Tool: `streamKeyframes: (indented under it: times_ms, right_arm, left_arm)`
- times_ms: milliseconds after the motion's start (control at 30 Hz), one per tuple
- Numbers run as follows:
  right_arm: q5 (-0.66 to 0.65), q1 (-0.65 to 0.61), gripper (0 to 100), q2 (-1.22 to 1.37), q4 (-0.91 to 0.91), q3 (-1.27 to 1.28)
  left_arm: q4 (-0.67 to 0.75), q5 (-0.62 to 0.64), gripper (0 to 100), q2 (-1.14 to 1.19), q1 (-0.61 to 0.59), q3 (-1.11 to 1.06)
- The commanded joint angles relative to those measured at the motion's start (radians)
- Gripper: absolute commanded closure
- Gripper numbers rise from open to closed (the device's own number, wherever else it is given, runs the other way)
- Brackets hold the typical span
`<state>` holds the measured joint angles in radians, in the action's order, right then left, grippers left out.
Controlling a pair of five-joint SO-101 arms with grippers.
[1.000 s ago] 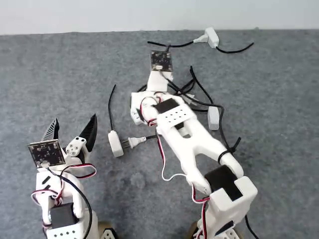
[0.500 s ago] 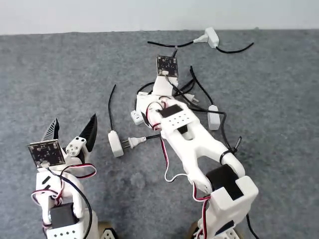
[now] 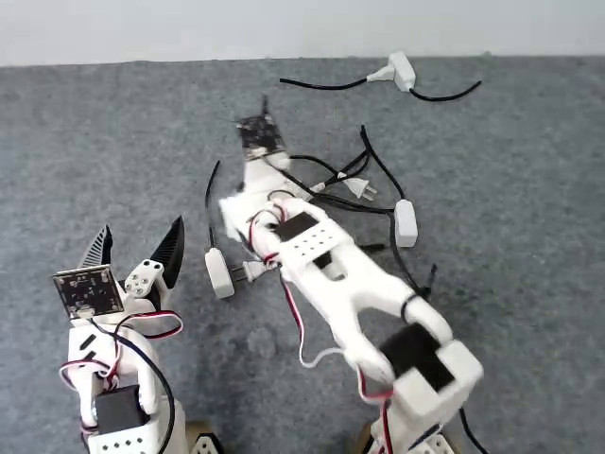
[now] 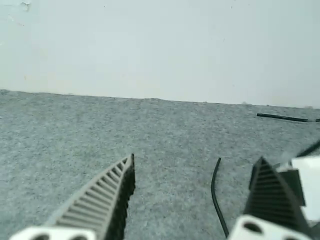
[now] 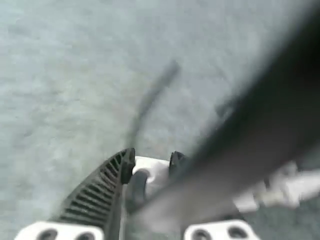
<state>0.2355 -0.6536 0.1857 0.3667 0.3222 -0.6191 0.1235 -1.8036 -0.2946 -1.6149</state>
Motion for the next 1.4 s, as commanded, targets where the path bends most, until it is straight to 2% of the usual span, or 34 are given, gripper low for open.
streamKeyframes:
  times_ms: [0, 133, 333, 433, 533, 733, 933, 1367]
  right_arm:
    - [-0.107, -0.044, 99.1, -0.219, 0.028, -0.055]
    - [-0.149, -0.039, 99.1, -0.374, 0.131, -0.101]
    - [-0.150, -0.051, 99.1, -0.522, 0.257, -0.146]
    - [-0.153, -0.094, 99.1, -0.555, 0.295, -0.144]
    - [-0.155, -0.140, 99.1, -0.567, 0.354, -0.144]
    - [-0.157, -0.202, 99.1, -0.568, 0.450, -0.149]
    - [-0.158, -0.246, 99.1, -0.578, 0.527, -0.150]
    - [-0.158, -0.260, 99.1, -0.759, 0.529, 0.012]
  left_arm:
    - [0.026, 0.009, 65, -0.017, 0.000, 0.007]
    - [0.023, 0.009, 65, -0.017, 0.012, 0.004]
    - [0.009, -0.071, 65, -0.017, 0.170, -0.033]
    - [0.014, -0.078, 65, -0.017, 0.203, -0.038]
    - [0.015, -0.080, 65, -0.017, 0.198, -0.031]
    - [0.071, -0.094, 65, -0.017, 0.115, -0.033]
    - [0.072, -0.095, 65, -0.017, 0.109, -0.033]
    - [0.074, -0.097, 65, -0.017, 0.112, -0.033]
